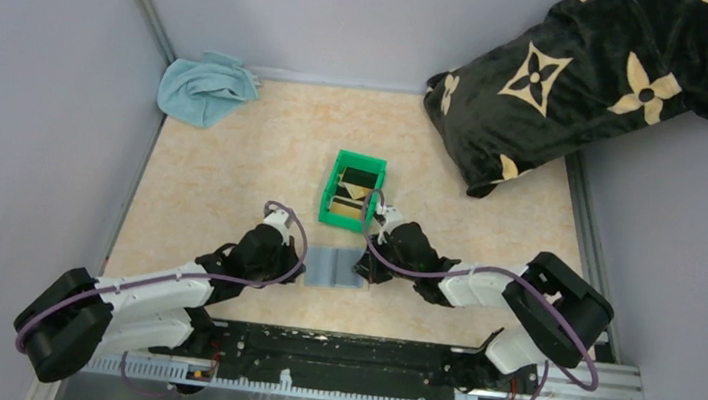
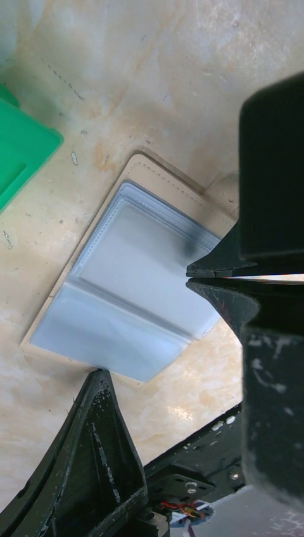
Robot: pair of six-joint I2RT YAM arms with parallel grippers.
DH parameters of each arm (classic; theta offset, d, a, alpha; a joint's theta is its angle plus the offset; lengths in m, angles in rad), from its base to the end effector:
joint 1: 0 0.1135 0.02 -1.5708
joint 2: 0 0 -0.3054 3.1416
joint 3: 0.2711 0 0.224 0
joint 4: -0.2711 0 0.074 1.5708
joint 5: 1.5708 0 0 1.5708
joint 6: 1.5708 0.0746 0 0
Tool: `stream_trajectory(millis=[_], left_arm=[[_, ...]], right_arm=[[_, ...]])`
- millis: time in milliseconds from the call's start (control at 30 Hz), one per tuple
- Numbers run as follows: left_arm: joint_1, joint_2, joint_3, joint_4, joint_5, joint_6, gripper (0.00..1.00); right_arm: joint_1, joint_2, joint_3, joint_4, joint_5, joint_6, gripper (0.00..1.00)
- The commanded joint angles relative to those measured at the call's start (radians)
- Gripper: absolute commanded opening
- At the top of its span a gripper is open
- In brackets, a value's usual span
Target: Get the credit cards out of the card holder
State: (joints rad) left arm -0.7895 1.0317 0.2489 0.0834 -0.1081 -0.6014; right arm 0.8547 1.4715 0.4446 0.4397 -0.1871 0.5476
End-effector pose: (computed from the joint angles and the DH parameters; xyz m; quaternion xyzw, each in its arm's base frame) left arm 0.1268 -0.1164 0.1705 0.0623 0.9034 -0.2324 0.3549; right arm 0.1703 0.2168 0.1822 -0.1778 0.8606 0.3662 0.3061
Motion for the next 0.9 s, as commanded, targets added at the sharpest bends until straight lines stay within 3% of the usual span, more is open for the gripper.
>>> stream_trajectory(millis=[0,533,867], left_arm=[[0.001,0.012,-0.011,0.0,0.009,0.01,0.0],[0.001,0.027,-0.003,0.01,0.019,0.017,0.0],[0.001,0.025,-0.004,0.009,0.023,0.017,0.0]], right_arm=[[0.0,-0.053,-0.012,-0.001,0.042,0.004,0.0],[-0.029,-0.093,-0.043,-0.05,0.085,-0.013,0.0],[-0.027,-0.024,-0.026,0.011,0.013,-0.005,0.0]])
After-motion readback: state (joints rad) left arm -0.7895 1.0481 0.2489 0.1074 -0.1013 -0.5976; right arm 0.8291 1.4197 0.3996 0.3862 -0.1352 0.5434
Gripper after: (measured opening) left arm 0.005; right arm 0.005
